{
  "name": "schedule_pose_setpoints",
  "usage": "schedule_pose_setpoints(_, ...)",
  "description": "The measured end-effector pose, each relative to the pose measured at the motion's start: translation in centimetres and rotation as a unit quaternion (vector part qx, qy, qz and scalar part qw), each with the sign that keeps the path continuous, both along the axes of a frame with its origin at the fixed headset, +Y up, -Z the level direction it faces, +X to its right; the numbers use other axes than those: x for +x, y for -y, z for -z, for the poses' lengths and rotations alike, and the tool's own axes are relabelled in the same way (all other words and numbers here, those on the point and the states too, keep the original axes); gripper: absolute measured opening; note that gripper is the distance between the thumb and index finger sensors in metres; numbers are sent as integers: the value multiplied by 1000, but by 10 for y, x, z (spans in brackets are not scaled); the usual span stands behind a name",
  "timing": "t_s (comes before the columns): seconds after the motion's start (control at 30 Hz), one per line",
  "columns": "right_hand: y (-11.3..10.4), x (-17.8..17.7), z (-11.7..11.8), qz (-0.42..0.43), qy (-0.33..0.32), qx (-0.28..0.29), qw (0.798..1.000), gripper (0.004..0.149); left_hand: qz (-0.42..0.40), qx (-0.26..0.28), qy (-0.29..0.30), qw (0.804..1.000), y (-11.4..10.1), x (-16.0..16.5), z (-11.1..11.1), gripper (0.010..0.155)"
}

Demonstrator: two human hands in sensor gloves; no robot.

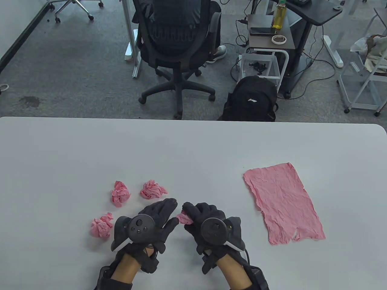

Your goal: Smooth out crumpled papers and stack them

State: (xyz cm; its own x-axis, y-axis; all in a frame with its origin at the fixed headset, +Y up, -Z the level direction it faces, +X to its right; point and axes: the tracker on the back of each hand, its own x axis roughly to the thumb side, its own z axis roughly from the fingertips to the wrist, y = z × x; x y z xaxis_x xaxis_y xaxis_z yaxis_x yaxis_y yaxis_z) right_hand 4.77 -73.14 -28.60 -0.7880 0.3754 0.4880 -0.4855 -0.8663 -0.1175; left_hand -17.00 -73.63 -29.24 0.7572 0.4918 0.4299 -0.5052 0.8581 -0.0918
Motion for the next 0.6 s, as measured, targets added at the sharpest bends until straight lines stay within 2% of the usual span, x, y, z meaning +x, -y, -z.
schedule_pose_setpoints(0.23, -2, 4, -10, 42, -44, 45, 997, 74, -88, -77, 52, 992, 11, 8, 2, 81)
schedule_pose_setpoints(0.3, -3, 5, -10, 72, -81, 49, 993, 74, -126, -110, 76, 983, 14, 7, 5, 84)
schedule_pose_setpoints(0.4, -6, 4, -14, 112, -120, 56, 985, 71, -194, -162, 122, 960, 18, 8, 8, 82)
schedule_pose_setpoints(0.43, -6, 4, -14, 124, -124, 52, 983, 68, -212, -166, 120, 956, 17, 6, 8, 81)
schedule_pose_setpoints(0.5, -7, 5, -12, 153, -129, 40, 979, 66, -213, -143, 110, 960, 12, 1, 9, 77)
schedule_pose_setpoints(0.6, 0, 12, -3, 237, -101, -18, 966, 68, -228, -121, 107, 960, 4, -2, 7, 72)
